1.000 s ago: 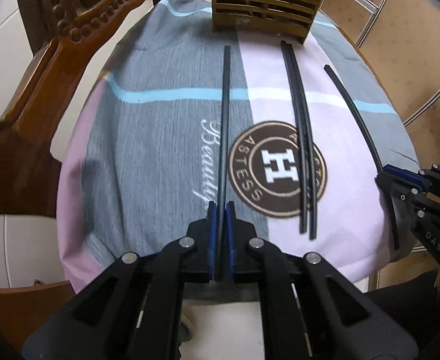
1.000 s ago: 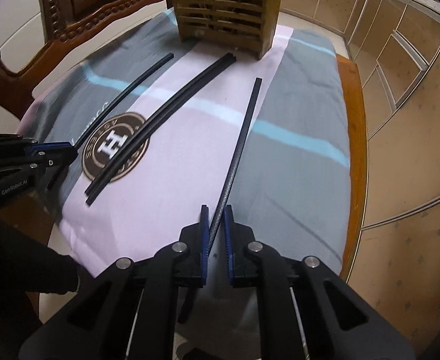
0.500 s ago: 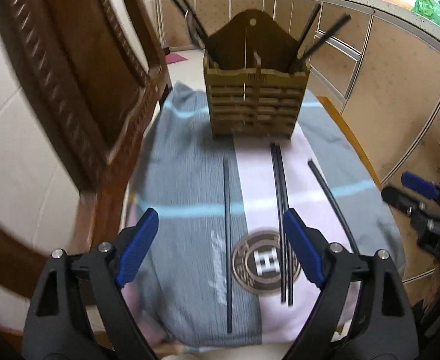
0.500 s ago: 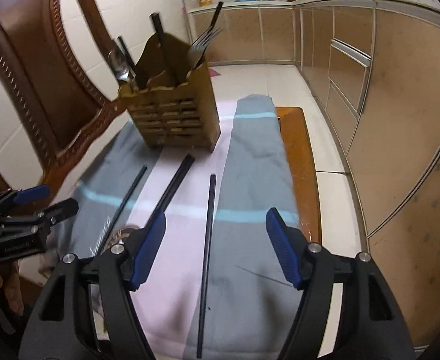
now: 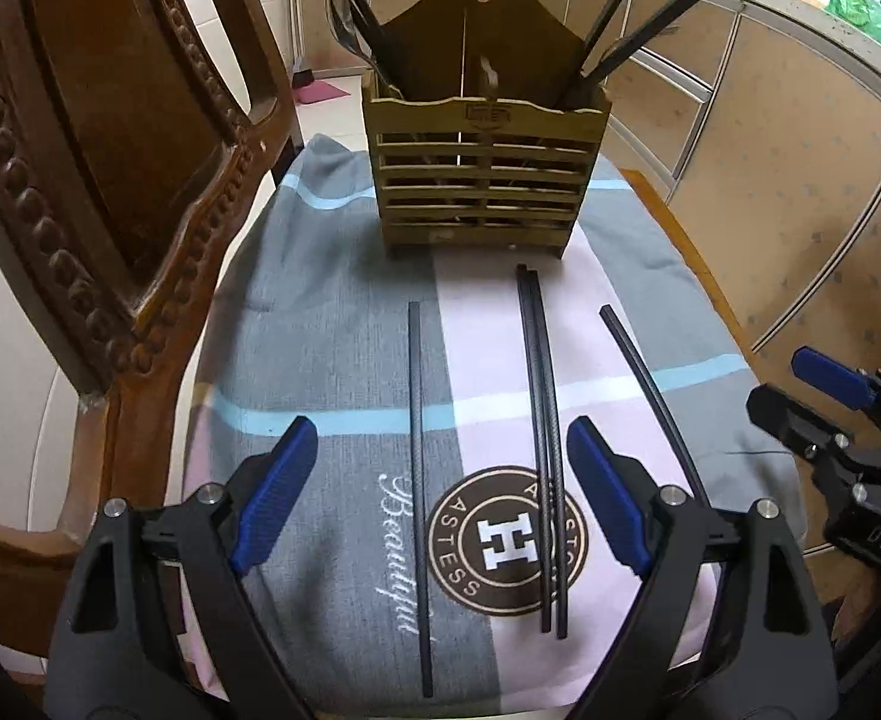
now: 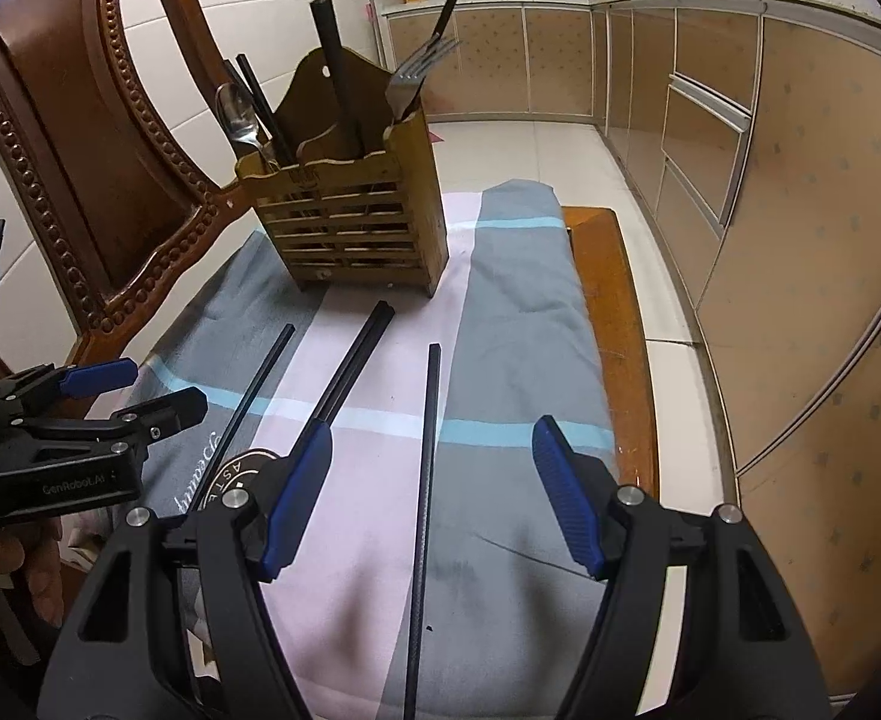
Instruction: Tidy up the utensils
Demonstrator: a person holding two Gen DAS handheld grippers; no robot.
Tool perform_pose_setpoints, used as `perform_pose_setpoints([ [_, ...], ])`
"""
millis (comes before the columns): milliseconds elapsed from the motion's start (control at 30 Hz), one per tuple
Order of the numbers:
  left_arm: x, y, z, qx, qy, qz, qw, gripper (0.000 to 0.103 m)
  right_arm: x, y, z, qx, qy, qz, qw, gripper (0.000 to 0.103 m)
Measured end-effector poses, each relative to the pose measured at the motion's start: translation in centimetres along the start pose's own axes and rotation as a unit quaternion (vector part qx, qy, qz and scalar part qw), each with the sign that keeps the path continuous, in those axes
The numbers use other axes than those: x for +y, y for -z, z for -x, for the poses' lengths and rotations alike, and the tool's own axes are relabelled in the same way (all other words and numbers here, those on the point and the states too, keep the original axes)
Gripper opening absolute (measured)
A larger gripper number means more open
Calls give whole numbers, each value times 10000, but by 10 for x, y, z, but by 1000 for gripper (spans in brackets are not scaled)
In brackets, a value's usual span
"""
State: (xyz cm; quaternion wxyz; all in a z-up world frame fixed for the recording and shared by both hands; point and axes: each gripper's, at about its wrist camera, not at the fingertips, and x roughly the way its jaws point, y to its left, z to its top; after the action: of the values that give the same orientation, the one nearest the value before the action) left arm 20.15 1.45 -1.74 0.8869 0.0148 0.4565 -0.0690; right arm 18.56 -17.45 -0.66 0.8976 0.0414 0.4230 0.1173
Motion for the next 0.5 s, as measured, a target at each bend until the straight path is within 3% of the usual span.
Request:
perform_pose_setpoints([
  [200, 9, -10, -16, 79, -122, 123, 9998, 84, 6, -3, -14, 118, 58, 122, 9998, 68],
  [267, 16, -17, -29, 174, -115, 235, 9995, 79, 8, -8, -22, 147, 98, 190, 9997, 67],
  [333, 21, -24, -45, 405, -69, 289, 9987, 61, 9, -18, -35, 196, 136, 220, 9995, 63],
  [500, 29, -39, -80, 698, -82, 331, 9970, 58, 10, -33, -73, 516, 152, 234, 9983, 56],
])
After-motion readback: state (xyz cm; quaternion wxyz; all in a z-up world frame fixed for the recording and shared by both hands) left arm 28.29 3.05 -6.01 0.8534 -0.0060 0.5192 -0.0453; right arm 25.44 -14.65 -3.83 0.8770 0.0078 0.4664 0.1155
